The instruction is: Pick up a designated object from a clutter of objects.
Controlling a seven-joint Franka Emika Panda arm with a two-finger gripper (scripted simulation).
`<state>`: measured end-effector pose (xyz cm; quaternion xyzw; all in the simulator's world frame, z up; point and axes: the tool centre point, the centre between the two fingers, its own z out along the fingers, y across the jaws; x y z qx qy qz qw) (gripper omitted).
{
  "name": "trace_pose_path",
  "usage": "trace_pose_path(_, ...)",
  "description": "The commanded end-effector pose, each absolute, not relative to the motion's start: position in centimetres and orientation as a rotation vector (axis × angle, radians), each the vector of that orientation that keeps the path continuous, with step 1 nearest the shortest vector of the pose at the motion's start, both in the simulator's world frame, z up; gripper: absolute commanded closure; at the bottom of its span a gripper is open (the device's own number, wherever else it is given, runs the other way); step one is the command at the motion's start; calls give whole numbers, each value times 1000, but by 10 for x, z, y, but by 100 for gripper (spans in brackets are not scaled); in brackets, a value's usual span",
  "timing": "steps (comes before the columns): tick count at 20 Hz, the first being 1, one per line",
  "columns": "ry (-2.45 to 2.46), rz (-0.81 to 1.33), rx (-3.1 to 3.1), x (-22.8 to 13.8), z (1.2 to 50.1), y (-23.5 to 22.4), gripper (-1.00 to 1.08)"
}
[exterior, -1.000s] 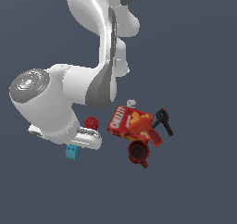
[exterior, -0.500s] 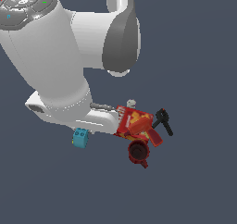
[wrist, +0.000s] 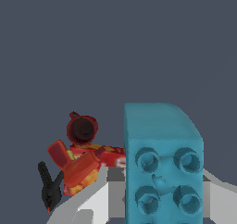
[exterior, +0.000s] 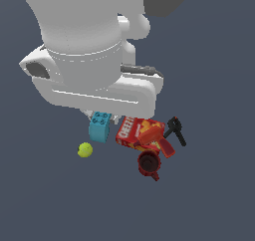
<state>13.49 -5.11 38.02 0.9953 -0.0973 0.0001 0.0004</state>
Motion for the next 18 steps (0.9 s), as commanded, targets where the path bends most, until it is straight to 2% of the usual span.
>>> trace_pose_path(1,-306,0,3126,135,400,-41,108)
trace_pose_path(9,-306,0,3126,136,437,-22,108)
trace_pose_path(18,-306,0,3126,138,446,-18,108)
